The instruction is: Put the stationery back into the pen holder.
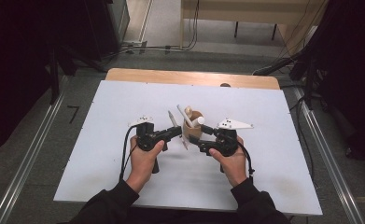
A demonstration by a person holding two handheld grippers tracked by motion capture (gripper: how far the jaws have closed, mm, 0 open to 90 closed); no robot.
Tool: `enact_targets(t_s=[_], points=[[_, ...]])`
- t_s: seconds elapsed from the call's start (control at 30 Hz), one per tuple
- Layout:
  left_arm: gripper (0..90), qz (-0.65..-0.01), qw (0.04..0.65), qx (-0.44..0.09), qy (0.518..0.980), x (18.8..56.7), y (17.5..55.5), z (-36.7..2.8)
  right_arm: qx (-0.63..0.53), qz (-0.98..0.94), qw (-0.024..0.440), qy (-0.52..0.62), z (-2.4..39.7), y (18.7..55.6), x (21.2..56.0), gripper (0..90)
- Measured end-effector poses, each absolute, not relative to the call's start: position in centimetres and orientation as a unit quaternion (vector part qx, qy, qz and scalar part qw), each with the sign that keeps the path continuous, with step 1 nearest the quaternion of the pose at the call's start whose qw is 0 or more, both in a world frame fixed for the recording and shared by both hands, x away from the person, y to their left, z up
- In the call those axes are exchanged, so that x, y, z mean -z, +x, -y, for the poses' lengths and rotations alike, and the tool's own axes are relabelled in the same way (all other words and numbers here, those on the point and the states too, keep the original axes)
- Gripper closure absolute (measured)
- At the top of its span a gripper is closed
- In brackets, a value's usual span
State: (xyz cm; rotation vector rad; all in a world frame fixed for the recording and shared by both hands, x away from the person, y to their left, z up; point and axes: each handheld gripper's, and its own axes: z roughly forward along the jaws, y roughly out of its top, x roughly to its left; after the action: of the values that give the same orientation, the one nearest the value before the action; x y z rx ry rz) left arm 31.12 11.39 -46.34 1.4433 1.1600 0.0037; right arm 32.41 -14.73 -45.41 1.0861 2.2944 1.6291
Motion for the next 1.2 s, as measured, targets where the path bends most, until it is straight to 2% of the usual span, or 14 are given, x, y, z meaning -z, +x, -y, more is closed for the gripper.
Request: enact_targets(t_s=[0.17,0.5,0.73,1.2], points=[[80.6,-0.499,0.609,-0.012,0.617,46.1,31.3,-11.7,-0.520,-0.768,0.065,0.368,15.3,32.5,45.9,22.3],[80.5,-0.496,0.621,-0.025,0.606,45.5,31.9,-11.6,-0.499,-0.773,0.066,0.387,16.9,32.3,46.9,21.3],[80.5,-0.499,0.624,-0.031,0.601,45.2,32.6,-11.1,-0.483,-0.777,0.071,0.397,17.4,32.5,47.5,17.6],[80.5,-0.496,0.628,-0.044,0.598,44.1,33.4,-10.8,-0.480,-0.773,0.074,0.408,18.0,32.5,47.6,17.9]])
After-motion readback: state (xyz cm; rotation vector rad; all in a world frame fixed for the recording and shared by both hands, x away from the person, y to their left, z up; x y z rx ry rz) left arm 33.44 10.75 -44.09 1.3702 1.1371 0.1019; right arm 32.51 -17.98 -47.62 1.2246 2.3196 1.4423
